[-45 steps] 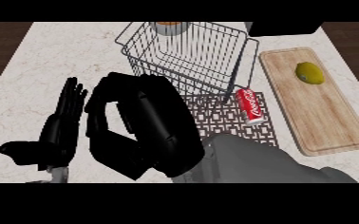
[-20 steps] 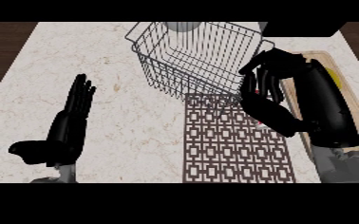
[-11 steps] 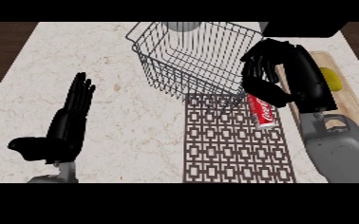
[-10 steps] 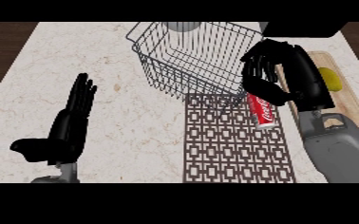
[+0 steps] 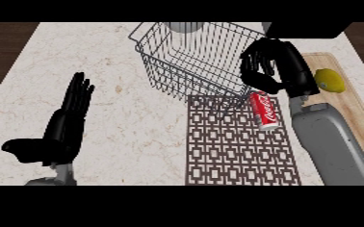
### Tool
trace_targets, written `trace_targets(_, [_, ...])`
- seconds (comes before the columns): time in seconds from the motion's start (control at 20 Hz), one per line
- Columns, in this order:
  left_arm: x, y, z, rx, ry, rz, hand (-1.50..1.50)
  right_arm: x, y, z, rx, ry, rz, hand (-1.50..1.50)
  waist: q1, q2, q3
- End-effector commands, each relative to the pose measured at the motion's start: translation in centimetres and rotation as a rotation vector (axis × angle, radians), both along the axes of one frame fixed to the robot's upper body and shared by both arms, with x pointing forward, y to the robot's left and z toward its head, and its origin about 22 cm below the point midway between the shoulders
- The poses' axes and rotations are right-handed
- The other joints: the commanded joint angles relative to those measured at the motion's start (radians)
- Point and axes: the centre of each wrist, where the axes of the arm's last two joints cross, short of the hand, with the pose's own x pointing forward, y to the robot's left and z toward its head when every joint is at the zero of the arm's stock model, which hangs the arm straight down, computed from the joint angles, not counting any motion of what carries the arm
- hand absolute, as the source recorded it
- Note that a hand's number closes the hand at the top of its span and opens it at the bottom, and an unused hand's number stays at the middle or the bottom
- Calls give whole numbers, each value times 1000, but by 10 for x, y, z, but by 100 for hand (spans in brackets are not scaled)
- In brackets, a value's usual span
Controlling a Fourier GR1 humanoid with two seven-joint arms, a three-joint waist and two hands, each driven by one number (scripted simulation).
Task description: Pick the can from the placemat and place it in the basket
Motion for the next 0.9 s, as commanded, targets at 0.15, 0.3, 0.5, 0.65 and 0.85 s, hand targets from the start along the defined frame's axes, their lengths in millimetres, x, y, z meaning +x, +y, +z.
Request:
trace_targets(0.15, [4, -11, 11, -11, -6, -4, 0, 17, -13, -43, 30, 11, -20, 150, 3, 6, 2])
trace_targets(0.3, [-2, -8, 10, -4, 6, 14, 0, 19, -23, -34, 52, 48, -18, 150, 3, 5, 2])
trace_targets(0.5, [-10, -18, 5, 11, -8, -12, 0, 26, -19, -44, 91, 91, -106, 150, 6, 5, 2])
trace_targets(0.65, [3, -13, 0, 0, -19, -4, 0, 30, -10, -52, 7, 126, -58, -150, 5, 7, 2])
trace_targets(0.85, [8, -20, 1, 0, 0, -15, 0, 32, -29, -69, 40, 88, -41, -150, 5, 10, 2])
